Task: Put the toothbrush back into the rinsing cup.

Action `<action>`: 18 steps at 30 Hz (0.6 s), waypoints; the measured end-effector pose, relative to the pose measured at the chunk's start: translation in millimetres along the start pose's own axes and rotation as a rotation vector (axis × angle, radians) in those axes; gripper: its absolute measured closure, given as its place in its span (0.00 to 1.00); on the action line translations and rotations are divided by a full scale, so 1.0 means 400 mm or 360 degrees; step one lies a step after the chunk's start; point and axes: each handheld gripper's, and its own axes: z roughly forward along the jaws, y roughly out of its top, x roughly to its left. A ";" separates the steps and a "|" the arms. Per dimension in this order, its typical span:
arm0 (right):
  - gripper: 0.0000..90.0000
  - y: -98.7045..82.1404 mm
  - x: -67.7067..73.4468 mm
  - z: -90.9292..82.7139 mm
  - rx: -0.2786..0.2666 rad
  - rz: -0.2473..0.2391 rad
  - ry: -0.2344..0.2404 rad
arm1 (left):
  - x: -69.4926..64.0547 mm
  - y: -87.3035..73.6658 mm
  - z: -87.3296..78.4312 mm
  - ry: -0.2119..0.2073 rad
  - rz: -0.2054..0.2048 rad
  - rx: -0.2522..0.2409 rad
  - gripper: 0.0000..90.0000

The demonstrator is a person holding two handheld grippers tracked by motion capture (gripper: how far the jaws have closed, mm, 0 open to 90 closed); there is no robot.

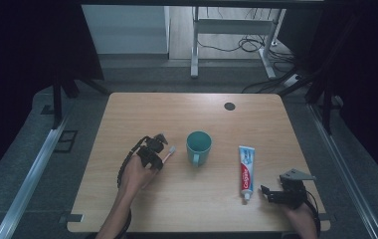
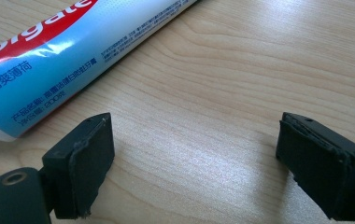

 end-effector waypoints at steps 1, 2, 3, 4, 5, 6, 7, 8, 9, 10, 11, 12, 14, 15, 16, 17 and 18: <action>0.12 0.000 0.000 0.000 0.0000 0.0000 0.0000 | 0.000 -0.001 -0.003 -0.0007 0.0003 -0.0006 0.88; 0.12 0.000 0.000 0.000 0.0000 0.0000 0.0000 | 0.001 -0.001 -0.006 -0.0001 0.0011 -0.0011 0.88; 0.12 0.000 0.000 0.000 0.0000 0.0000 0.0000 | 0.002 -0.002 -0.009 -0.0001 0.0015 -0.0017 0.88; 0.12 0.000 0.000 0.000 0.0000 0.0000 0.0000 | 0.002 -0.003 -0.011 -0.0012 0.0008 -0.0030 0.88; 0.12 0.000 0.000 0.000 -0.0001 0.0000 0.0000 | 0.002 -0.004 -0.014 -0.0020 0.0007 -0.0042 0.88; 0.12 0.000 0.000 0.000 0.0000 0.0000 0.0000 | 0.004 -0.005 -0.017 -0.0027 0.0013 -0.0052 0.88; 0.12 0.000 0.000 0.000 -0.0001 0.0000 0.0000 | 0.005 -0.006 -0.021 -0.0033 0.0022 -0.0055 0.88; 0.12 0.000 0.000 0.000 0.0000 0.0000 0.0000 | 0.004 -0.007 -0.023 -0.0041 0.0008 -0.0075 0.88; 0.12 0.000 0.000 0.000 0.0000 0.0000 0.0000 | 0.005 -0.008 -0.027 -0.0044 0.0014 -0.0083 0.88; 0.12 0.000 0.000 0.000 -0.0001 0.0000 0.0000 | 0.006 -0.009 -0.030 -0.0051 0.0016 -0.0095 0.88; 0.12 0.000 0.000 0.000 -0.0001 0.0000 0.0000 | 0.006 -0.011 -0.035 -0.0059 0.0010 -0.0110 0.88; 0.12 0.000 0.000 0.000 0.0000 0.0000 0.0000 | 0.008 -0.011 -0.038 -0.0061 0.0018 -0.0115 0.88; 0.12 0.000 0.000 0.000 0.0001 0.0000 0.0000 | 0.009 -0.013 -0.046 -0.0068 0.0024 -0.0137 0.88; 0.12 0.000 0.000 0.000 0.0001 0.0000 0.0000 | 0.009 -0.014 -0.049 -0.0071 0.0023 -0.0146 0.88; 0.12 0.000 0.000 0.000 0.0001 0.0000 0.0000 | 0.010 -0.014 -0.053 -0.0074 0.0031 -0.0152 0.88; 0.12 0.000 0.000 0.000 0.0000 0.0000 0.0000 | 0.009 -0.015 -0.056 -0.0082 0.0020 -0.0168 0.88; 0.12 0.000 0.000 0.000 0.0001 0.0000 0.0000 | 0.010 -0.015 -0.061 -0.0080 0.0030 -0.0172 0.88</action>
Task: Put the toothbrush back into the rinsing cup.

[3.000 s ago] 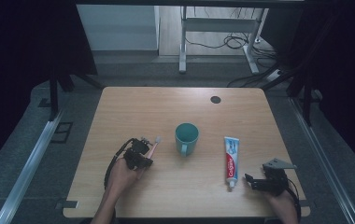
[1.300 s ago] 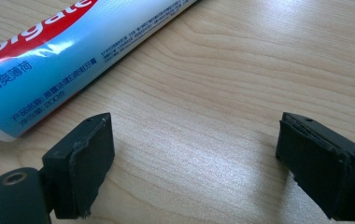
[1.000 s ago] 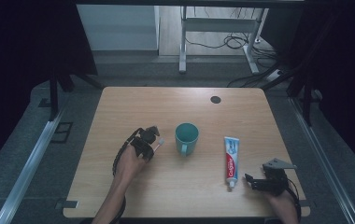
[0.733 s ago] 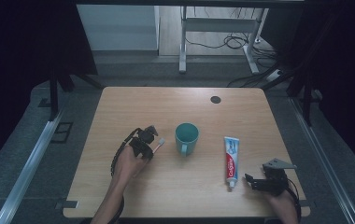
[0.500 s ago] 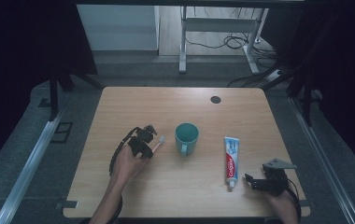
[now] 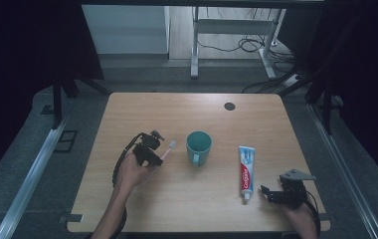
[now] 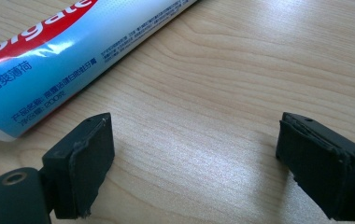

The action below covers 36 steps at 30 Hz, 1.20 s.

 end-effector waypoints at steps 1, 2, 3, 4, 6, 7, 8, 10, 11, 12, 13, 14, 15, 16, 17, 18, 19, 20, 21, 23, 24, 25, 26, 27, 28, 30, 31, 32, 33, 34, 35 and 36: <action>0.12 0.000 0.000 0.000 0.0000 0.0000 0.0000 | -0.001 0.000 -0.003 -0.0004 -0.0006 -0.0018 0.88; 0.12 0.000 0.000 0.000 0.0000 0.0000 0.0000 | -0.001 0.001 -0.008 -0.0008 0.0000 -0.0026 0.88; 0.12 0.000 0.000 0.000 0.0000 0.0000 0.0000 | -0.002 0.001 -0.012 -0.0007 -0.0003 -0.0040 0.88; 0.12 0.000 0.000 0.000 0.0000 0.0000 0.0000 | -0.001 0.002 -0.016 -0.0010 0.0001 -0.0048 0.88; 0.12 0.000 0.000 0.000 0.0000 0.0000 0.0000 | -0.003 0.003 -0.025 -0.0014 0.0009 -0.0068 0.88; 0.12 0.000 0.000 0.000 0.0000 0.0000 0.0000 | -0.003 0.004 -0.030 -0.0015 0.0019 -0.0082 0.88; 0.12 0.000 0.000 0.000 0.0000 0.0000 0.0000 | -0.004 0.004 -0.034 -0.0011 0.0023 -0.0084 0.88; 0.12 0.000 0.000 0.000 0.0000 0.0000 0.0000 | -0.005 0.005 -0.041 -0.0011 0.0035 -0.0107 0.88; 0.12 0.000 0.000 0.000 0.0000 0.0000 0.0000 | -0.006 0.005 -0.045 -0.0009 0.0040 -0.0119 0.88; 0.12 0.000 0.000 0.000 0.0000 0.0000 0.0000 | -0.007 0.006 -0.049 -0.0002 0.0054 -0.0132 0.88; 0.12 0.000 0.000 0.000 0.0000 0.0000 0.0000 | -0.008 0.006 -0.053 0.0000 0.0058 -0.0146 0.88; 0.12 0.000 0.000 0.000 0.0000 -0.0001 0.0000 | -0.009 0.006 -0.057 0.0004 0.0064 -0.0155 0.88; 0.12 0.000 0.000 0.000 0.0000 -0.0001 0.0000 | -0.009 0.007 -0.060 0.0007 0.0068 -0.0170 0.88; 0.12 0.000 0.000 0.000 0.0000 -0.0001 0.0000 | -0.010 0.007 -0.064 0.0011 0.0072 -0.0183 0.88; 0.12 0.000 0.000 0.000 0.0000 0.0000 0.0000 | -0.011 0.008 -0.069 0.0013 0.0078 -0.0197 0.88; 0.12 0.000 0.000 0.000 0.0000 0.0000 0.0000 | -0.012 0.008 -0.071 0.0014 0.0083 -0.0208 0.88; 0.12 0.000 0.000 0.000 0.0000 0.0000 0.0000 | -0.012 0.009 -0.075 0.0017 0.0088 -0.0219 0.88; 0.12 0.000 0.000 0.000 0.0000 -0.0001 0.0000 | -0.014 0.009 -0.079 0.0015 0.0093 -0.0233 0.88; 0.12 0.000 0.000 0.000 0.0000 0.0000 0.0000 | -0.014 0.010 -0.082 0.0014 0.0099 -0.0241 0.88; 0.12 0.000 0.000 0.000 0.0000 -0.0001 0.0000 | -0.017 0.012 -0.090 0.0015 0.0114 -0.0267 0.88; 0.12 0.000 0.000 0.000 0.0000 -0.0001 0.0000 | -0.017 0.013 -0.093 0.0011 0.0119 -0.0275 0.88; 0.12 0.000 0.000 0.000 0.0000 -0.0001 0.0000 | -0.019 0.014 -0.096 0.0013 0.0120 -0.0292 0.88; 0.12 0.000 0.000 0.000 0.0000 -0.0001 -0.0001 | -0.021 0.015 -0.099 0.0010 0.0123 -0.0301 0.88; 0.12 0.000 0.000 0.000 0.0000 -0.0001 0.0000 | -0.021 0.016 -0.102 0.0008 0.0128 -0.0311 0.88; 0.12 0.000 0.000 0.000 0.0000 -0.0001 -0.0001 | -0.023 0.017 -0.105 0.0007 0.0130 -0.0324 0.88; 0.12 0.000 0.000 0.000 0.0000 0.0000 0.0000 | -0.026 0.020 -0.112 0.0002 0.0134 -0.0348 0.88; 0.12 0.000 0.000 0.000 0.0000 0.0000 0.0000 | -0.028 0.021 -0.115 -0.0002 0.0134 -0.0362 0.88; 0.12 0.000 0.000 0.000 0.0000 0.0001 0.0000 | -0.029 0.023 -0.119 -0.0002 0.0142 -0.0371 0.88; 0.12 0.000 0.000 0.000 0.0000 0.0001 0.0000 | -0.030 0.025 -0.122 0.0002 0.0150 -0.0378 0.88; 0.12 0.000 0.000 0.000 0.0000 0.0001 0.0000 | -0.031 0.026 -0.126 -0.0002 0.0156 -0.0384 0.88; 0.12 0.000 0.000 0.000 0.0000 0.0001 0.0000 | -0.033 0.028 -0.129 -0.0006 0.0156 -0.0401 0.88; 0.12 0.000 0.000 0.000 -0.0001 0.0001 0.0000 | -0.034 0.030 -0.132 -0.0006 0.0165 -0.0407 0.88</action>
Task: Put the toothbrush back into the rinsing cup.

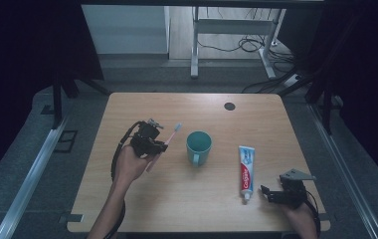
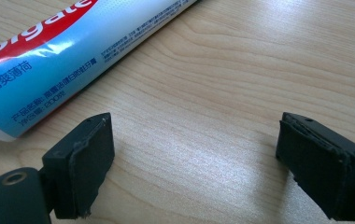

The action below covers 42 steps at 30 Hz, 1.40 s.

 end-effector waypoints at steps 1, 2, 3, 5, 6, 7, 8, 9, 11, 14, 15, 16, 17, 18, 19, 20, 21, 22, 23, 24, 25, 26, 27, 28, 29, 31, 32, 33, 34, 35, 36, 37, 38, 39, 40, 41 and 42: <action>0.12 0.000 0.000 0.000 0.0000 0.0000 0.0000 | -0.001 0.002 -0.002 0.0000 0.0006 -0.0018 0.88; 0.12 0.000 0.000 0.000 0.0000 0.0000 0.0000 | -0.001 0.005 -0.004 -0.0005 0.0009 -0.0027 0.88; 0.12 0.000 0.000 0.000 0.0000 0.0000 0.0000 | -0.003 0.007 -0.005 -0.0008 0.0008 -0.0043 0.88; 0.12 0.000 0.000 0.000 0.0000 -0.0001 0.0000 | -0.006 0.012 -0.009 -0.0008 0.0014 -0.0061 0.88; 0.12 0.000 0.000 0.000 -0.0001 -0.0001 0.0000 | -0.007 0.014 -0.010 -0.0009 0.0019 -0.0072 0.88; 0.12 0.000 0.000 0.000 -0.0001 -0.0001 0.0000 | -0.007 0.017 -0.011 -0.0015 0.0024 -0.0084 0.88; 0.12 0.000 0.000 0.000 -0.0001 -0.0001 0.0000 | -0.008 0.020 -0.013 -0.0018 0.0031 -0.0091 0.88; 0.12 0.000 0.000 0.000 -0.0001 -0.0001 0.0000 | -0.010 0.022 -0.014 -0.0015 0.0029 -0.0106 0.88; 0.12 0.000 0.000 0.000 -0.0001 -0.0002 0.0000 | -0.013 0.027 -0.016 -0.0020 0.0024 -0.0126 0.88; 0.12 0.000 0.000 0.000 -0.0001 -0.0002 0.0000 | -0.017 0.034 -0.019 -0.0022 0.0037 -0.0157 0.88; 0.12 0.000 -0.001 0.000 -0.0002 -0.0004 0.0000 | -0.018 0.037 -0.020 -0.0023 0.0039 -0.0169 0.88; 0.12 0.000 -0.001 0.000 -0.0002 -0.0004 0.0000 | -0.020 0.039 -0.021 -0.0020 0.0044 -0.0186 0.88; 0.12 0.000 -0.001 0.000 -0.0002 -0.0005 0.0000 | -0.021 0.042 -0.023 -0.0020 0.0045 -0.0198 0.88; 0.12 0.000 -0.001 0.000 -0.0002 -0.0004 0.0000 | -0.023 0.045 -0.024 -0.0026 0.0046 -0.0213 0.88; 0.12 0.000 -0.001 0.000 -0.0002 -0.0004 0.0000 | -0.024 0.047 -0.025 -0.0030 0.0044 -0.0223 0.88; 0.12 0.000 -0.001 0.000 -0.0002 -0.0004 0.0000 | -0.025 0.050 -0.026 -0.0031 0.0045 -0.0238 0.88; 0.12 0.000 -0.001 0.000 -0.0002 -0.0004 0.0000 | -0.027 0.052 -0.027 -0.0033 0.0047 -0.0250 0.88; 0.12 0.000 -0.001 0.000 -0.0002 -0.0004 0.0000 | -0.029 0.056 -0.029 -0.0035 0.0049 -0.0262 0.88; 0.12 0.000 -0.001 0.000 -0.0002 -0.0004 0.0000 | -0.029 0.059 -0.030 -0.0034 0.0058 -0.0268 0.88; 0.12 0.000 -0.001 0.000 -0.0002 -0.0004 0.0000 | -0.031 0.061 -0.031 -0.0036 0.0055 -0.0278 0.88; 0.12 0.000 -0.001 0.000 -0.0002 -0.0004 0.0000 | -0.033 0.064 -0.031 -0.0038 0.0056 -0.0286 0.88; 0.12 0.000 -0.001 0.000 -0.0002 -0.0004 0.0000 | -0.034 0.067 -0.032 -0.0038 0.0058 -0.0296 0.88; 0.12 0.000 0.000 0.000 -0.0002 -0.0004 0.0000 | -0.036 0.070 -0.032 -0.0035 0.0064 -0.0304 0.88; 0.12 0.000 -0.001 0.000 -0.0002 -0.0004 0.0000 | -0.037 0.072 -0.033 -0.0035 0.0069 -0.0313 0.88; 0.12 0.000 -0.001 0.000 -0.0003 -0.0004 0.0000 | -0.038 0.075 -0.033 -0.0036 0.0067 -0.0324 0.88; 0.12 0.000 0.000 0.000 -0.0002 -0.0003 0.0000 | -0.040 0.081 -0.033 -0.0034 0.0082 -0.0343 0.88; 0.12 0.000 0.000 0.000 -0.0003 -0.0003 0.0000 | -0.042 0.084 -0.033 -0.0037 0.0075 -0.0350 0.88; 0.12 0.000 -0.001 0.000 -0.0003 -0.0004 0.0000 | -0.044 0.088 -0.032 -0.0038 0.0079 -0.0362 0.88; 0.12 0.000 0.000 0.000 -0.0003 -0.0004 0.0000 | -0.045 0.091 -0.032 -0.0039 0.0079 -0.0368 0.88; 0.12 0.000 0.000 0.000 -0.0003 -0.0003 0.0000 | -0.046 0.094 -0.031 -0.0038 0.0083 -0.0377 0.88; 0.12 0.000 -0.001 0.000 -0.0003 -0.0004 0.0000 | -0.047 0.097 -0.031 -0.0036 0.0087 -0.0381 0.88; 0.12 0.000 0.000 0.000 -0.0003 -0.0003 0.0000 | -0.049 0.100 -0.031 -0.0039 0.0086 -0.0389 0.88; 0.12 0.000 -0.001 0.000 -0.0003 -0.0004 0.0000 | -0.051 0.104 -0.030 -0.0041 0.0088 -0.0400 0.88; 0.12 0.000 -0.001 0.000 -0.0003 -0.0004 0.0000 | -0.053 0.107 -0.030 -0.0040 0.0089 -0.0410 0.88; 0.12 0.000 -0.001 0.000 -0.0003 -0.0005 0.0000 | -0.055 0.112 -0.029 -0.0045 0.0092 -0.0420 0.88; 0.12 0.000 -0.001 0.000 -0.0003 -0.0005 0.0000 | -0.056 0.114 -0.028 -0.0045 0.0095 -0.0426 0.88; 0.12 0.000 -0.001 0.000 -0.0003 -0.0004 0.0000 | -0.058 0.118 -0.028 -0.0042 0.0101 -0.0434 0.88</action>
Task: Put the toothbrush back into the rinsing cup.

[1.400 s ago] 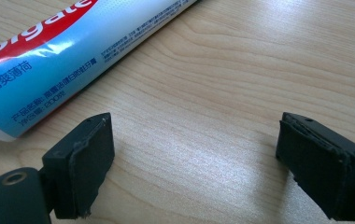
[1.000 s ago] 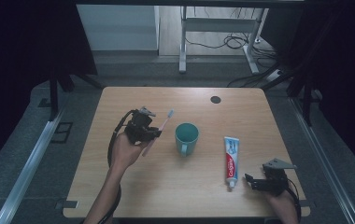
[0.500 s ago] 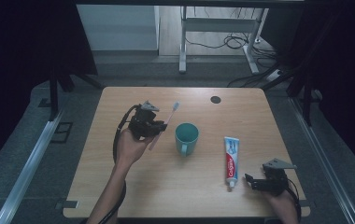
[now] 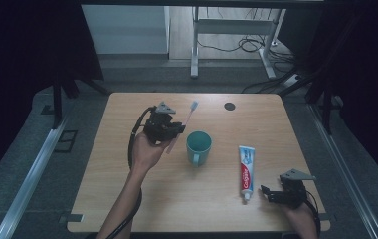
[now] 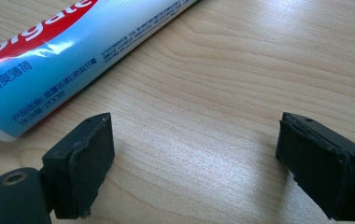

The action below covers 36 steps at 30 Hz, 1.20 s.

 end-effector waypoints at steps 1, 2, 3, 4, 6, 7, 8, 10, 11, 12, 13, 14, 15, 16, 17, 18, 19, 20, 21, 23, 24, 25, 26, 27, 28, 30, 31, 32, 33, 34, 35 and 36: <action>0.12 0.000 0.000 0.000 0.0000 0.0000 0.0000 | -0.001 0.003 0.002 -0.0004 0.0000 -0.0007 0.88; 0.12 0.000 0.000 0.000 0.0000 -0.0001 0.0000 | -0.003 0.006 0.004 -0.0009 0.0003 -0.0014 0.88; 0.12 0.000 0.000 0.000 0.0000 -0.0001 0.0000 | -0.005 0.010 0.006 -0.0008 0.0005 -0.0022 0.88; 0.12 0.000 0.000 0.000 0.0000 0.0000 0.0000 | -0.006 0.013 0.008 -0.0007 0.0011 -0.0029 0.88; 0.12 0.000 0.000 0.000 0.0000 -0.0001 0.0000 | -0.008 0.019 0.014 -0.0013 0.0008 -0.0047 0.88; 0.12 0.000 0.000 0.000 0.0000 0.0000 0.0000 | -0.009 0.021 0.016 -0.0014 0.0007 -0.0054 0.88; 0.12 0.000 0.000 0.000 0.0000 -0.0001 0.0000 | -0.010 0.023 0.019 -0.0012 0.0006 -0.0061 0.88; 0.12 0.000 0.000 0.000 0.0000 0.0000 0.0000 | -0.011 0.028 0.025 -0.0010 0.0008 -0.0073 0.88; 0.12 0.000 0.000 0.000 0.0000 0.0000 0.0000 | -0.012 0.030 0.027 -0.0007 0.0008 -0.0076 0.88; 0.12 0.000 0.000 0.000 0.0000 0.0000 0.0000 | -0.012 0.032 0.032 -0.0009 0.0008 -0.0084 0.88; 0.12 0.000 0.000 0.000 0.0000 0.0000 0.0000 | -0.013 0.034 0.034 -0.0012 0.0006 -0.0089 0.88; 0.12 0.000 0.000 0.000 0.0000 0.0000 0.0000 | -0.014 0.036 0.037 -0.0011 0.0004 -0.0097 0.88; 0.12 0.000 0.000 0.000 0.0000 0.0000 0.0000 | -0.014 0.038 0.039 -0.0009 0.0005 -0.0103 0.88; 0.12 0.000 0.000 0.000 0.0000 0.0000 0.0000 | -0.015 0.040 0.042 -0.0009 0.0002 -0.0109 0.88; 0.12 0.000 0.000 0.000 0.0000 0.0001 0.0001 | -0.016 0.042 0.044 -0.0012 -0.0001 -0.0114 0.88; 0.12 0.000 0.000 0.000 0.0000 0.0000 0.0002 | -0.017 0.045 0.047 -0.0012 0.0000 -0.0119 0.88; 0.12 0.000 0.000 0.000 0.0000 -0.0001 0.0003 | -0.018 0.047 0.050 -0.0010 0.0001 -0.0126 0.88; 0.12 0.000 0.000 0.000 0.0001 0.0000 0.0004 | -0.019 0.049 0.053 -0.0006 0.0002 -0.0129 0.88; 0.12 0.000 0.000 0.000 0.0001 0.0000 0.0004 | -0.020 0.051 0.056 -0.0011 0.0001 -0.0135 0.88; 0.12 0.000 0.000 0.000 0.0001 -0.0001 0.0004 | -0.022 0.055 0.062 -0.0004 0.0002 -0.0144 0.88; 0.12 0.000 0.000 0.000 0.0001 -0.0001 0.0005 | -0.022 0.057 0.064 -0.0003 0.0004 -0.0148 0.88; 0.12 0.000 0.000 0.000 0.0001 -0.0001 0.0005 | -0.023 0.059 0.068 -0.0008 -0.0002 -0.0156 0.88; 0.12 0.000 0.000 0.000 0.0001 -0.0001 0.0005 | -0.023 0.061 0.071 -0.0010 -0.0003 -0.0163 0.88; 0.12 0.000 0.000 0.000 0.0001 -0.0002 0.0005 | -0.024 0.062 0.074 -0.0010 -0.0005 -0.0170 0.88; 0.12 0.001 0.000 0.000 0.0001 -0.0001 0.0005 | -0.025 0.064 0.077 -0.0016 -0.0006 -0.0173 0.88; 0.12 0.001 0.000 0.000 0.0002 -0.0002 0.0006 | -0.027 0.068 0.084 -0.0025 -0.0010 -0.0182 0.88; 0.12 0.001 0.000 0.000 0.0001 -0.0002 0.0007 | -0.029 0.070 0.088 -0.0025 -0.0011 -0.0185 0.88; 0.12 0.001 0.000 0.000 0.0001 -0.0002 0.0008 | -0.030 0.071 0.091 -0.0030 -0.0010 -0.0189 0.88; 0.12 0.001 0.000 0.000 0.0001 -0.0002 0.0008 | -0.031 0.073 0.095 -0.0032 -0.0009 -0.0194 0.88; 0.12 0.001 0.000 0.000 0.0001 -0.0003 0.0008 | -0.033 0.074 0.099 -0.0033 -0.0012 -0.0199 0.88; 0.12 0.001 0.000 0.001 0.0001 -0.0003 0.0009 | -0.036 0.075 0.103 -0.0033 -0.0010 -0.0199 0.88; 0.12 0.001 0.000 0.001 0.0002 -0.0003 0.0009 | -0.037 0.076 0.107 -0.0032 -0.0007 -0.0204 0.88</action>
